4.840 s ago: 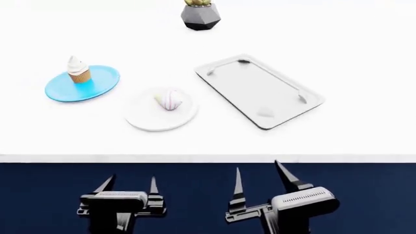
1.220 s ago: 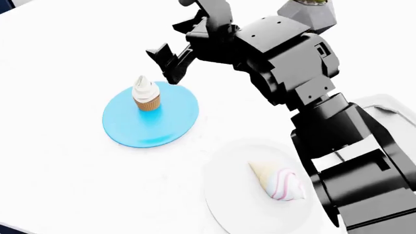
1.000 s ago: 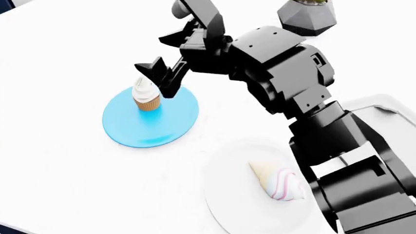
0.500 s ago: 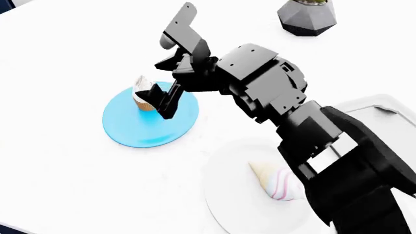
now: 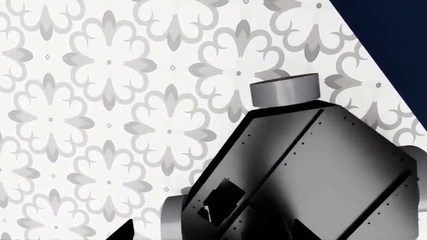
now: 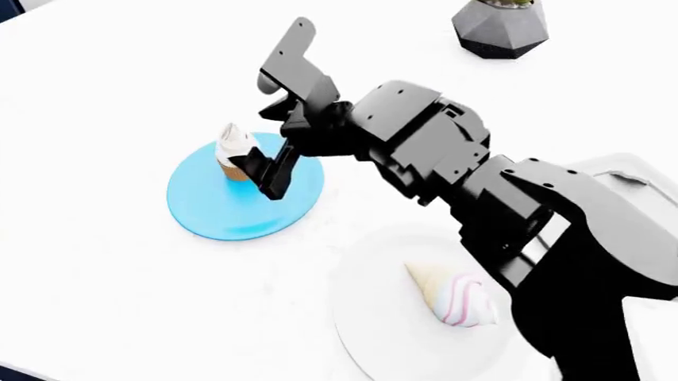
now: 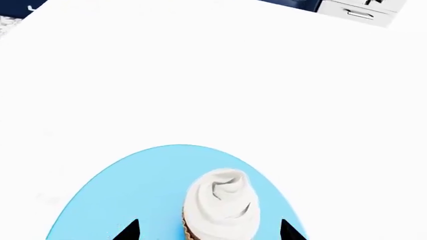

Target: Move the dessert items from the plate to the tray.

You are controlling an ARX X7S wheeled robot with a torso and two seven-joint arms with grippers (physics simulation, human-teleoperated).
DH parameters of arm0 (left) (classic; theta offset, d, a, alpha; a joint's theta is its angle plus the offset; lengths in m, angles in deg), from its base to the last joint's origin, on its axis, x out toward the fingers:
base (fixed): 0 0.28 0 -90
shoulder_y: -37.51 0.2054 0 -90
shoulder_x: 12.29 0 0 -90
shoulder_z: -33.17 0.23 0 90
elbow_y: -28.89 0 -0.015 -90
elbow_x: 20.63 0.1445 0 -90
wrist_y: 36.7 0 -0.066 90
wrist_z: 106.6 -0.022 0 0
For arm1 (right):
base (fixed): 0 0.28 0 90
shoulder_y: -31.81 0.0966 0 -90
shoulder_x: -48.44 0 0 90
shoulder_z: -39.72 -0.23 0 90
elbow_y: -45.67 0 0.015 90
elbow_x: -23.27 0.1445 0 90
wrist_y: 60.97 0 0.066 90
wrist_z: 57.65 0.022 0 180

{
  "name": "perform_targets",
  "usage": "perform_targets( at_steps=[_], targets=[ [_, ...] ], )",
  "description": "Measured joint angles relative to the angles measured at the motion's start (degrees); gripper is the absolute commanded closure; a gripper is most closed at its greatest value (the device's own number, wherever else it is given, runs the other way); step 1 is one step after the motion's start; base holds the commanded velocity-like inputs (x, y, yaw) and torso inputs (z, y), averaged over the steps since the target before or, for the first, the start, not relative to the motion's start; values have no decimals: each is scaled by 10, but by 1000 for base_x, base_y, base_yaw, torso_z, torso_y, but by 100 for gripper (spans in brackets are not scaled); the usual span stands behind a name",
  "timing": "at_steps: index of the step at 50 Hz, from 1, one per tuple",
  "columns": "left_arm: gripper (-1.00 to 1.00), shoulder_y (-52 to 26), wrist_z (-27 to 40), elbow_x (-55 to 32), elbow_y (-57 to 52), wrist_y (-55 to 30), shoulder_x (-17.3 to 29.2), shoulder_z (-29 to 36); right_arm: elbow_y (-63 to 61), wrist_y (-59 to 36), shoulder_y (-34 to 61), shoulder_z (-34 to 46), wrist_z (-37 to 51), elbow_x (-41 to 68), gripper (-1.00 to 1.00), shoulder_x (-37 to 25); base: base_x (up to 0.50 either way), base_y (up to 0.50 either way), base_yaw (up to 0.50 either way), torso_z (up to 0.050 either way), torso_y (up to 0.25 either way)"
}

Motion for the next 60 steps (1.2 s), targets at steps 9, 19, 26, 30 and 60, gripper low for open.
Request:
perform_targets(
  at_steps=[9, 19, 26, 30, 60],
  targets=[
    [-100, 0, -1, 0, 0, -1, 0, -1, -1, 16, 2, 47, 34, 36, -100, 0, 0, 0, 0, 0, 0],
    [-100, 0, -4, 0, 0, 0, -1, 3, -4, 26, 7, 67, 51, 80, -100, 1, 0, 0, 0, 0, -94],
    [-100, 0, -7, 0, 0, -2, -1, 0, -2, 76, 17, 75, 76, 108, -100, 1, 0, 0, 0, 0, 0],
    [-100, 0, -7, 0, 0, -2, -1, -1, -6, 105, 21, 78, 91, 114, -100, 1, 0, 0, 0, 0, 0],
    [-100, -4, -18, 0, 0, -12, -6, -4, -50, 129, 18, 84, 108, 82, -100, 1, 0, 0, 0, 0, -64]
  ],
)
